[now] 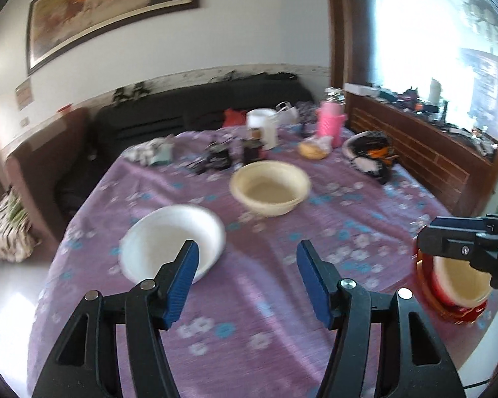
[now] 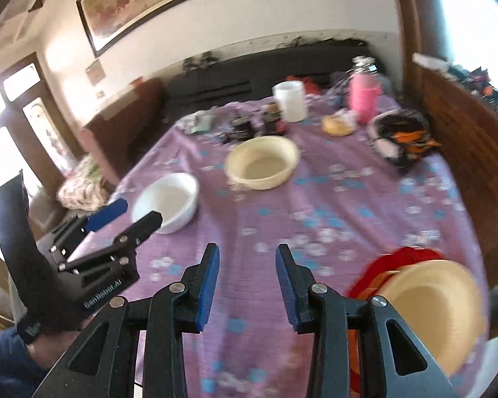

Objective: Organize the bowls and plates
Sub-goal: 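Grasp the rim of the second white paper bowl with both grippers, then lift the white bowl with both grippers and carry it over the stack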

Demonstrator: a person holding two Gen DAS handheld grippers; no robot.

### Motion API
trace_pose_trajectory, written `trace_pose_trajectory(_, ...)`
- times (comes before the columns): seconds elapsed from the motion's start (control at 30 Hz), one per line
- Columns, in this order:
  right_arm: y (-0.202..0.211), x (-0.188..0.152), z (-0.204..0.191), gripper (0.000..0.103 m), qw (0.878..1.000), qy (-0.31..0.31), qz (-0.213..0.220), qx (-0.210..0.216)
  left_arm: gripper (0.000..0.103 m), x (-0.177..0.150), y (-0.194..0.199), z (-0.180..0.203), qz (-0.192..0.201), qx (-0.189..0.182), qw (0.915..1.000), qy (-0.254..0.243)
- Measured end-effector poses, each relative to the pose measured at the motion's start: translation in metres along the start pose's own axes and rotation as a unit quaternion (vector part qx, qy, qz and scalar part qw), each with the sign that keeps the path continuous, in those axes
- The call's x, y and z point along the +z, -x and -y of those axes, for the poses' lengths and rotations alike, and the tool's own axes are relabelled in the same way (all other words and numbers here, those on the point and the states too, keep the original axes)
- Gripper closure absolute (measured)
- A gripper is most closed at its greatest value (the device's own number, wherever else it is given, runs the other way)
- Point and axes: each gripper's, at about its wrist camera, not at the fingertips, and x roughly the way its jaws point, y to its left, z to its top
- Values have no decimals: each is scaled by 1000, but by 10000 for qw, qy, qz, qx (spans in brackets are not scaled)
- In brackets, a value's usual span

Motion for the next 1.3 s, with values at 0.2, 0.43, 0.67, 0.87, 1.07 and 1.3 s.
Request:
trace_pose_trajectory(0.2, -51, 5, -42, 62, 9977, 176, -529, 378, 37, -16, -1, -48, -230, 425, 9987, 164)
trace_pose_trajectory(0.43, -108, 19, -65, 49, 9932, -72, -975, 632, 36, -22, -16, -105, -578, 436, 9956, 594)
trace_pose_trajectory(0.67, -156, 45, -59, 49, 9861, -693, -1273, 812, 36, -3, -62, -157, -1042, 154, 9883, 1100)
trace_pose_trajectory(0.87, -199, 58, -55, 49, 9814, -967, -1435, 835, 44, 1, -109, -180, -1414, -240, 9791, 1441)
trace_pose_trajectory(1.07, -231, 68, -57, 50, 9799, -951, -1555, 813, 53, -6, -143, -183, -1660, -420, 9746, 1443)
trace_pose_trajectory(1.3, -262, 63, -68, 91, 9791, -674, -1837, 551, 88, -12, -157, -166, -1546, -321, 9822, 1012)
